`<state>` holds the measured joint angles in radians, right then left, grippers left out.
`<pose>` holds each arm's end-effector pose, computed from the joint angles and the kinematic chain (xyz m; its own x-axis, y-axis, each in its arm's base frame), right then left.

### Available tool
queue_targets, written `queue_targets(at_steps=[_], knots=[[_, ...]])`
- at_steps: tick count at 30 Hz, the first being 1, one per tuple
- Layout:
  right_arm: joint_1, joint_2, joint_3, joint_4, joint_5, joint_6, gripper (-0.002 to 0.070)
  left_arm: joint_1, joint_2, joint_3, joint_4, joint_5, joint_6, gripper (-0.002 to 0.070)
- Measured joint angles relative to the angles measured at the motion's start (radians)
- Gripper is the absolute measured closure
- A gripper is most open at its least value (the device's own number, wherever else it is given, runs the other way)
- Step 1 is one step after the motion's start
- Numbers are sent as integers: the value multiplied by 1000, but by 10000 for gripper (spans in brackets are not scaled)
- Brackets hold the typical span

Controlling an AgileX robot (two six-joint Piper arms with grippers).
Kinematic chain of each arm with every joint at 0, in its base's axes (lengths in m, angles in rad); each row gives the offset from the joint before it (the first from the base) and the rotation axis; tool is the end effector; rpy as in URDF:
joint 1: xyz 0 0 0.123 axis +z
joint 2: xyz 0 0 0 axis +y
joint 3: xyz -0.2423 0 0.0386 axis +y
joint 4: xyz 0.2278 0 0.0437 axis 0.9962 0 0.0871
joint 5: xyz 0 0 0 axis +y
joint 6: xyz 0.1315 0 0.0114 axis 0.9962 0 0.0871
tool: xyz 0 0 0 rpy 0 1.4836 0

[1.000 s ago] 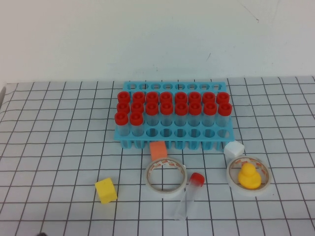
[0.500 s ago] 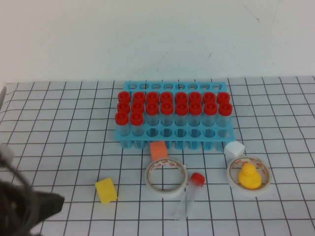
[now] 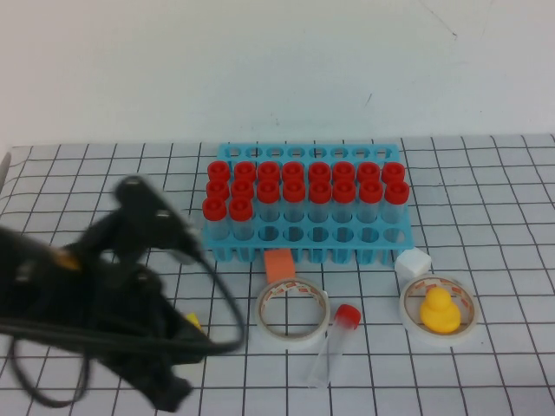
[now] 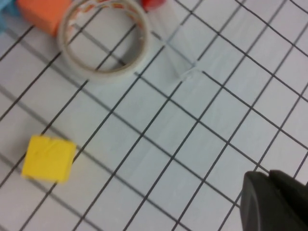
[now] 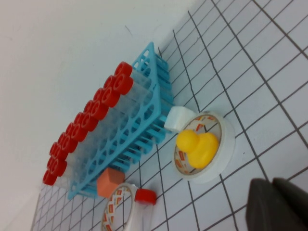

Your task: Place the test tubes

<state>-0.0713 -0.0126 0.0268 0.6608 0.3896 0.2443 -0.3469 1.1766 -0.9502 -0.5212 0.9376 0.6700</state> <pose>0.1122 0.0229 0.1684 -0.2730 0.7632 -0.5856 0.0800 0.6246 0.7768 0.2066 -0.1311 0.2507 -0.5767 0.5356 -0.6169 0.7502 0.6461 -0.1404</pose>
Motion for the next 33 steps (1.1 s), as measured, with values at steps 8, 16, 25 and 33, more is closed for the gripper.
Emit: queue_targets(at_steps=[8,16,25,33], knots=[[0,0,0,0,0,-17,678,-305,223,-186,292,1,-245,676],[0,0,0,0,2,-29,678,-423,474,-357,413,80,-362,456],[0,0,0,0,6,-69,678,-434,664,-406,420,57,-489,250],[0,0,0,0,6,-103,678,-434,706,-407,423,-86,-530,244]])
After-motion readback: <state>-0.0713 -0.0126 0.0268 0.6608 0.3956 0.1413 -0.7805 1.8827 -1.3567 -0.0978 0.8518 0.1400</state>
